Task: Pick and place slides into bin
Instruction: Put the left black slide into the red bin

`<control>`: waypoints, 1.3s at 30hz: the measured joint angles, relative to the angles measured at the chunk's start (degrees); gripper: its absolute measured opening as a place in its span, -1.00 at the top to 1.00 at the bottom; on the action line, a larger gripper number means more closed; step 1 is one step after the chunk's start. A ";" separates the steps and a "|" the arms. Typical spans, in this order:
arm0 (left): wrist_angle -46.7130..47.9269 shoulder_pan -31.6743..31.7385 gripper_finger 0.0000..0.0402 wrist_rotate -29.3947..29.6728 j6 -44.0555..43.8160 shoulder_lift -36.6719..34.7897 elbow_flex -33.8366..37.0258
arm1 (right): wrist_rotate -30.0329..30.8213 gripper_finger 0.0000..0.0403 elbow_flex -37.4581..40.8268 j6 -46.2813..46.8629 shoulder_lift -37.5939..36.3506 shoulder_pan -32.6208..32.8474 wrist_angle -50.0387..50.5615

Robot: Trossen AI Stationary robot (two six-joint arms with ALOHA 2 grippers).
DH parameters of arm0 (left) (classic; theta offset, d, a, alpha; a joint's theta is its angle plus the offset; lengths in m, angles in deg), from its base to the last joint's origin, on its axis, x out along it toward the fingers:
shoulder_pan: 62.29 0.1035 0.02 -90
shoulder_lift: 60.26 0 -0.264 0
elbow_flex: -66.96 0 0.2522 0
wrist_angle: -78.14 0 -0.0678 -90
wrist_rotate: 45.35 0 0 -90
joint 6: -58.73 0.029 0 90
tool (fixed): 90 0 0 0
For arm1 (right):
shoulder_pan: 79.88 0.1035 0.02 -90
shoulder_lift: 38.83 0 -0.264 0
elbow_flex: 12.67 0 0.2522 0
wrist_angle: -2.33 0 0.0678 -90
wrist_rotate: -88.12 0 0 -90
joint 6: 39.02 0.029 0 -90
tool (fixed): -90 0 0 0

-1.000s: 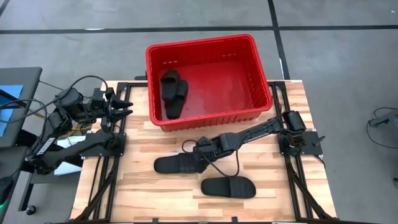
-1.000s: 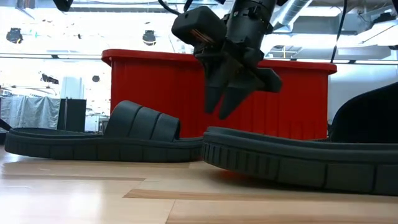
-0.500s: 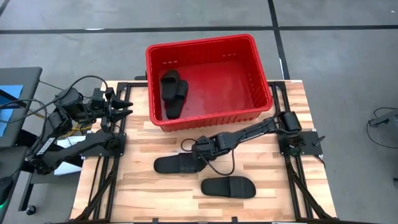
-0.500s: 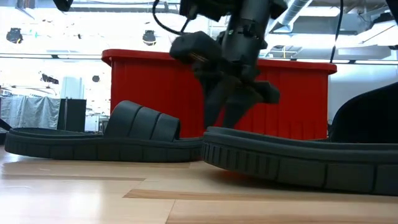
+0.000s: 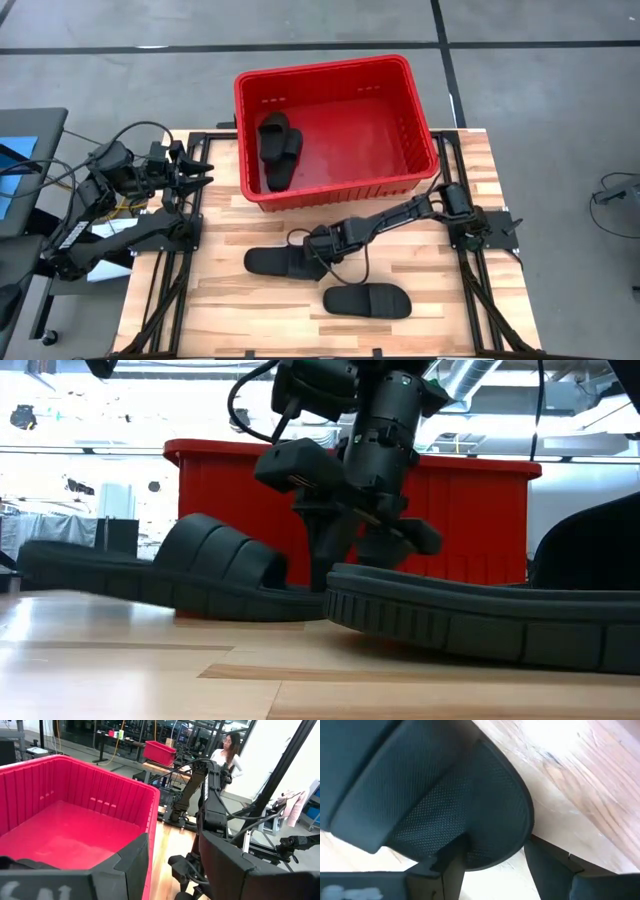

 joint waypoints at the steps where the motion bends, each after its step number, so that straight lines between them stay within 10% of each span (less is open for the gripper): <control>1: 0.02 -0.02 0.18 0.00 0.00 0.00 0.00 | 0.33 0.08 0.02 -0.35 0.03 0.04 -0.22; 10: 1.61 -0.02 0.18 0.91 0.04 0.00 0.00 | -1.97 0.90 0.09 -4.67 0.24 -1.71 -2.55; 24: 1.70 0.00 0.18 1.77 0.29 0.00 0.00 | 0.65 0.98 0.37 -4.84 -2.65 -1.47 -1.69; 39: 8.69 -0.02 0.18 7.43 5.89 0.02 0.00 | 9.64 0.99 -10.01 -9.45 -12.36 0.80 24.81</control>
